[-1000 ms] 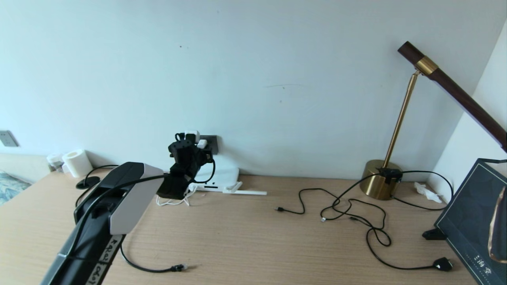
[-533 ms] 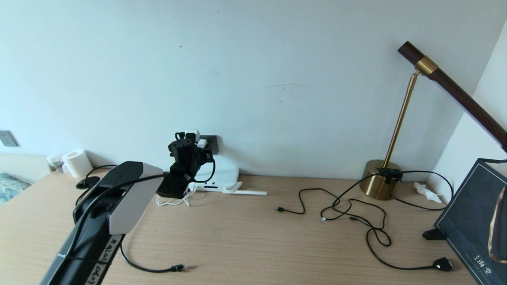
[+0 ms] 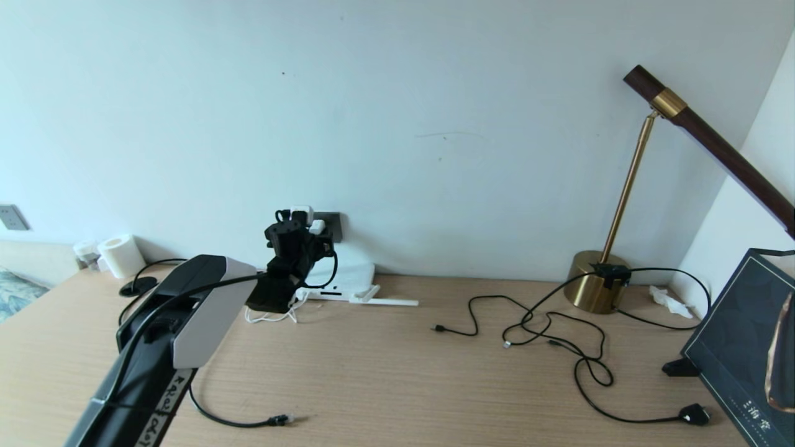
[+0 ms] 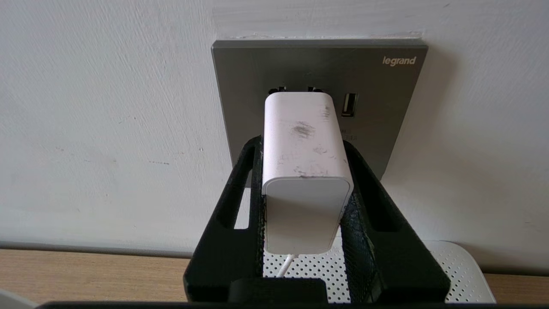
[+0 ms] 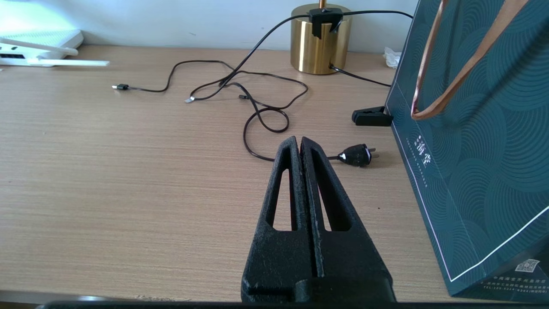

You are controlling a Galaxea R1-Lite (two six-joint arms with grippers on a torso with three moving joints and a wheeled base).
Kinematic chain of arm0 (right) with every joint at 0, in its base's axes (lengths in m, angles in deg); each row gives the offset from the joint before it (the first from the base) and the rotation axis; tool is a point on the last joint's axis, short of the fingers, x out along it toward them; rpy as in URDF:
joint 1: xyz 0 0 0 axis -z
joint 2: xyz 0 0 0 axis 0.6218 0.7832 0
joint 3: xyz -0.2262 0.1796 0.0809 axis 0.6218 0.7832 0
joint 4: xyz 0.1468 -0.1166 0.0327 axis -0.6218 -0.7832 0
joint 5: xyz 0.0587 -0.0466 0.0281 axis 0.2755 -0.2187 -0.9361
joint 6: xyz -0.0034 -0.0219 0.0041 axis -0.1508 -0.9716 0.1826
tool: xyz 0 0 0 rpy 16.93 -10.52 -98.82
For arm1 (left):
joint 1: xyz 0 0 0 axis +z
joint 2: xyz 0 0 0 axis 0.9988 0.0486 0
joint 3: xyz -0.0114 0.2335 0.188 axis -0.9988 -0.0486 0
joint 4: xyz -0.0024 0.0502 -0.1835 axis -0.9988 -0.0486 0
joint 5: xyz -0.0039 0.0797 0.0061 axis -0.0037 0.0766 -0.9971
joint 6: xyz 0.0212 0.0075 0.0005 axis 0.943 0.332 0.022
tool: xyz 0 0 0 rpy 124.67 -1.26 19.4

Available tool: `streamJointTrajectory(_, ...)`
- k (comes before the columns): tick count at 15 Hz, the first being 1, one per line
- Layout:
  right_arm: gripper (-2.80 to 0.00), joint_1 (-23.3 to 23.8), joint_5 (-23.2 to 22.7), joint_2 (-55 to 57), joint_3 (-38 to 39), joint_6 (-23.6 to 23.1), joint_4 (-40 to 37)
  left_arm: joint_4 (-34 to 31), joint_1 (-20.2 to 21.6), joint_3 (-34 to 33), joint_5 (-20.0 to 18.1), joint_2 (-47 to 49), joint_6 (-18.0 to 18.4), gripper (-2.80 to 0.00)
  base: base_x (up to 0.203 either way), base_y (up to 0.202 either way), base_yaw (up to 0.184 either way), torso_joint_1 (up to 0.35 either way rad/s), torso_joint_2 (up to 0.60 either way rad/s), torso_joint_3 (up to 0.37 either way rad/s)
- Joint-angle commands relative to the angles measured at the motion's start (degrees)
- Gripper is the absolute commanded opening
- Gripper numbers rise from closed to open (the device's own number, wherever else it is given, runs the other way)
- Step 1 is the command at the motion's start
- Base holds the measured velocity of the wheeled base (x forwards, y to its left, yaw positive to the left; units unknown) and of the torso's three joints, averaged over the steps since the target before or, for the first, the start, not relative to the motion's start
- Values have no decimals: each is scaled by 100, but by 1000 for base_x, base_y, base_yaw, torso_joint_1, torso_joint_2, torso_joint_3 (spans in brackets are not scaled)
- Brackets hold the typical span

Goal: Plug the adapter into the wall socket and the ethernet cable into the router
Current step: Plug plug into socket

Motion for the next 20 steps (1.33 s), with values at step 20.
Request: streamJointTrajectory(20,-280,-1,0,-2,2,1,-3,22,10,51,-45,190,-25,-280,0,0,0,0,0,0)
